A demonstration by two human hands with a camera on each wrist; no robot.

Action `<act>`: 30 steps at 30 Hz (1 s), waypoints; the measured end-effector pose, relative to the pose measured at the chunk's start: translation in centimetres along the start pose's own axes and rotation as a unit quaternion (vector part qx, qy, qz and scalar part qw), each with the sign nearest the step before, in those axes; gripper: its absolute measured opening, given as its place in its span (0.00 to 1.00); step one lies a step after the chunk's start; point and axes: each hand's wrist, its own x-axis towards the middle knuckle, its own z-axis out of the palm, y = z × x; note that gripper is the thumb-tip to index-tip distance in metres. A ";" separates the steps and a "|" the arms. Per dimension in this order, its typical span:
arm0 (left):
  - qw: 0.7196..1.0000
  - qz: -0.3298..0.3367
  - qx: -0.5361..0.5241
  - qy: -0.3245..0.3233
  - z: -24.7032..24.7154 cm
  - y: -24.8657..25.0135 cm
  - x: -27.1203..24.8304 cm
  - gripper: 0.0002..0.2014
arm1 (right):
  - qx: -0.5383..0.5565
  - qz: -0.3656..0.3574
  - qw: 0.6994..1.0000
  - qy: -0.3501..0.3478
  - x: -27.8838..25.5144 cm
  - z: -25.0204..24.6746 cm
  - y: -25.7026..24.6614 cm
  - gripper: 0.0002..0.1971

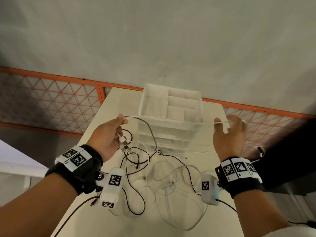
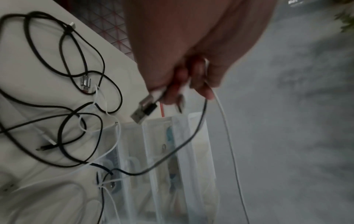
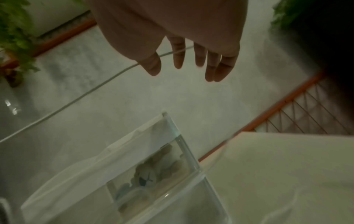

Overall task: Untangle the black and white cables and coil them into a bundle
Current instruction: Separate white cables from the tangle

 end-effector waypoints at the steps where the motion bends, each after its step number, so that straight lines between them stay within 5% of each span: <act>1: 0.999 0.005 0.013 0.033 0.0 -0.3 0.1 0.13 | 0.004 -0.032 0.999 0.011 -0.1 0.0 -0.3 0.19; 4: 0.998 0.008 0.030 0.051 -0.3 -1.0 0.5 0.14 | 0.000 -0.068 0.997 -0.028 0.2 -0.2 -1.0 0.14; 6: 0.997 0.003 0.075 0.011 -0.6 -1.2 0.5 0.14 | 0.015 -0.018 0.996 -0.089 0.7 -0.2 -0.7 0.15; 10: 0.986 -0.020 0.149 -0.067 -0.2 -1.1 -0.4 0.11 | 0.010 0.112 0.975 -0.190 1.1 0.5 1.9 0.35; 13: 0.976 -0.032 0.190 -0.099 0.3 -1.1 -0.8 0.11 | -0.052 0.172 0.948 -0.264 1.3 1.7 7.8 0.30; 15: 0.974 -0.034 0.202 -0.101 0.6 -1.1 -1.0 0.14 | -0.082 0.207 0.927 -0.302 0.1 1.8 8.6 0.39; 19: 0.968 -0.019 0.220 -0.121 1.3 -1.0 -1.6 0.16 | -0.137 0.162 0.928 -0.306 -2.2 0.6 3.7 0.31; 22: 0.965 0.012 0.222 -0.141 2.4 -1.1 -1.9 0.14 | -0.070 0.111 0.953 -0.273 -2.4 -0.1 -0.1 0.33; 24: 0.961 0.049 0.220 -0.162 3.3 -0.8 -2.5 0.14 | -0.015 0.038 0.963 -0.265 -3.1 -0.6 -2.7 0.32; 27: 0.936 0.110 0.241 -0.234 5.0 -0.2 -3.9 0.13 | 0.034 -0.082 0.938 -0.335 -5.2 -0.7 -6.5 0.29; 30: 0.919 0.167 0.206 -0.292 6.3 1.2 -5.4 0.13 | 0.009 -0.097 0.925 -0.366 -6.1 1.3 -6.6 0.08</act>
